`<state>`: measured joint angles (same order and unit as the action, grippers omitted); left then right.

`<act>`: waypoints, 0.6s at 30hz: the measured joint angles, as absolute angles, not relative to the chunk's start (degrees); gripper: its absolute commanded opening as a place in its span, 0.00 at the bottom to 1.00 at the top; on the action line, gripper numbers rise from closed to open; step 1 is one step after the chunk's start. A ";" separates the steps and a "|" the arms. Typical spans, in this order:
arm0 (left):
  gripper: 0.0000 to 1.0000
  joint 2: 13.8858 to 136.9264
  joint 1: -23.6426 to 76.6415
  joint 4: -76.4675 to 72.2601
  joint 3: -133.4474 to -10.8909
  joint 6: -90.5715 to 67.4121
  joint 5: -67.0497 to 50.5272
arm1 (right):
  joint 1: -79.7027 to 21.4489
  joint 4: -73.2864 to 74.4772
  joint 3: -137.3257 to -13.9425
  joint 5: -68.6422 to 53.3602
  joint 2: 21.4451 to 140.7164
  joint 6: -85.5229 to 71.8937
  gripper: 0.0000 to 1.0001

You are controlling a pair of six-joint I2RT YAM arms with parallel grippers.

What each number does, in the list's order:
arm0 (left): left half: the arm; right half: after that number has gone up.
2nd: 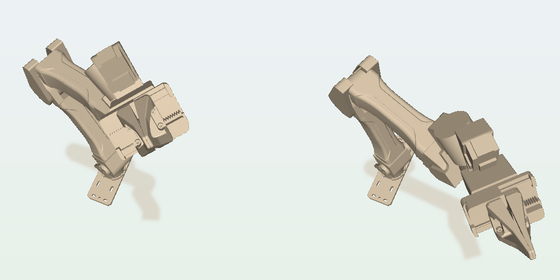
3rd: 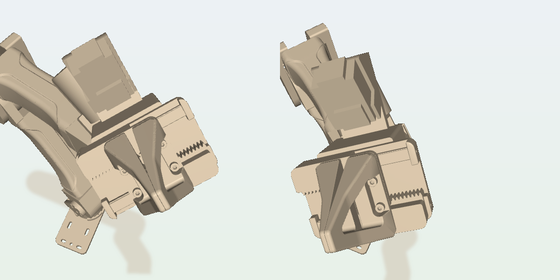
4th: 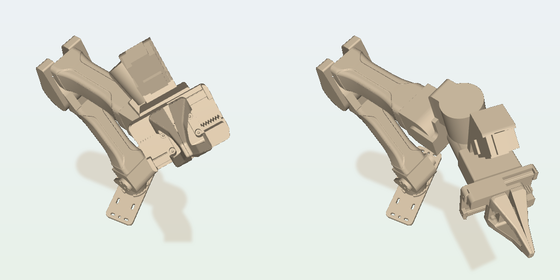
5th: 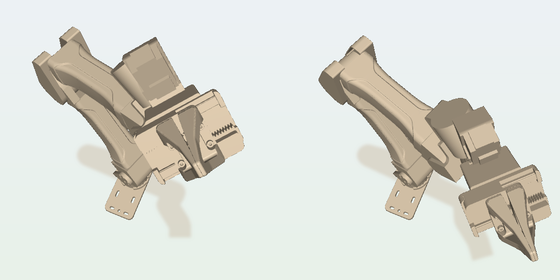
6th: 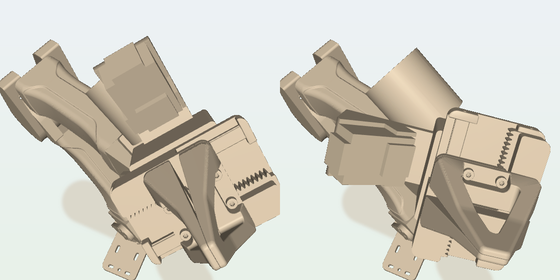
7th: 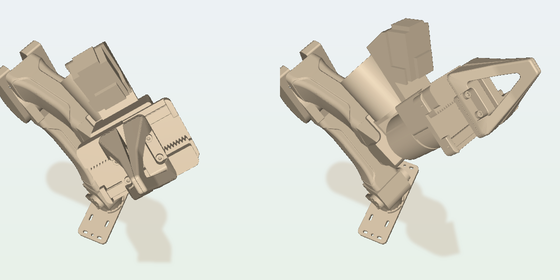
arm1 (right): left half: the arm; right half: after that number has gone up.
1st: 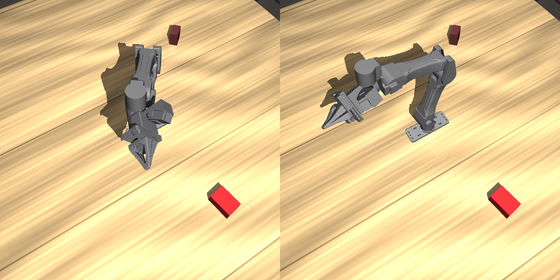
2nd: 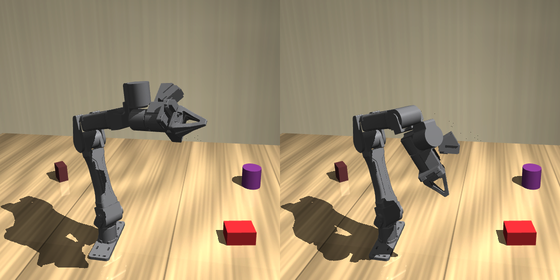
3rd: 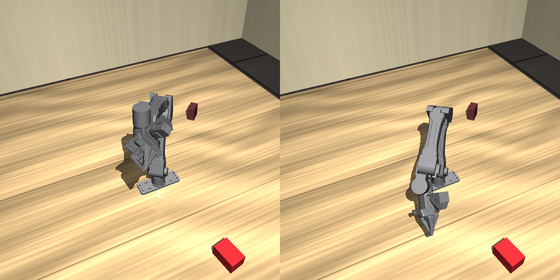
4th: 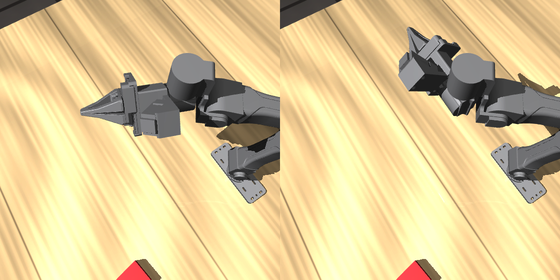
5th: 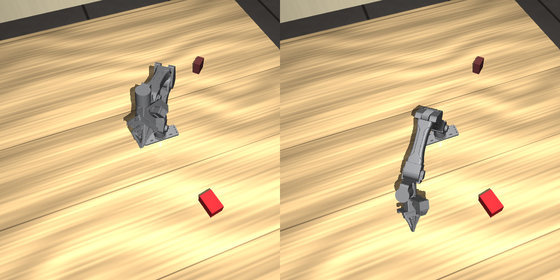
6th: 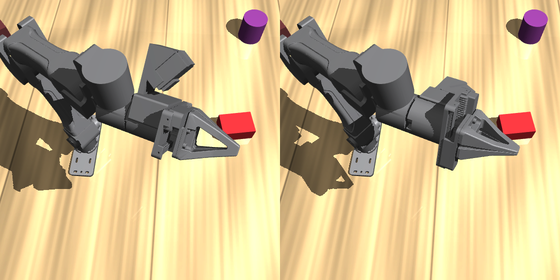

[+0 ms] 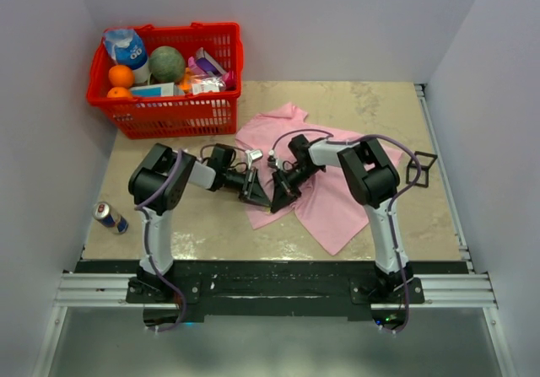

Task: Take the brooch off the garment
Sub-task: Close the brooch.

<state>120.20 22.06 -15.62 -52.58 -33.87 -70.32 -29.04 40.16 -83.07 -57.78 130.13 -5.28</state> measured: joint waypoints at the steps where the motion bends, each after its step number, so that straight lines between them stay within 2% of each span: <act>1: 0.07 119.68 21.96 -16.25 -52.58 -33.91 -70.54 | -29.23 39.83 -82.98 -58.04 130.13 -5.30 0.00; 5: 0.12 116.66 21.87 -21.58 -52.62 -35.33 -72.29 | -30.96 38.83 -82.78 -58.50 130.17 -5.37 0.00; 10: 0.14 113.14 21.85 -30.55 -51.59 -40.88 -75.72 | -32.08 38.35 -82.78 -59.59 130.89 -5.39 0.00; 18: 0.17 109.16 19.49 -33.91 -49.12 -43.94 -78.89 | -31.92 38.28 -82.65 -60.23 131.11 -5.39 0.00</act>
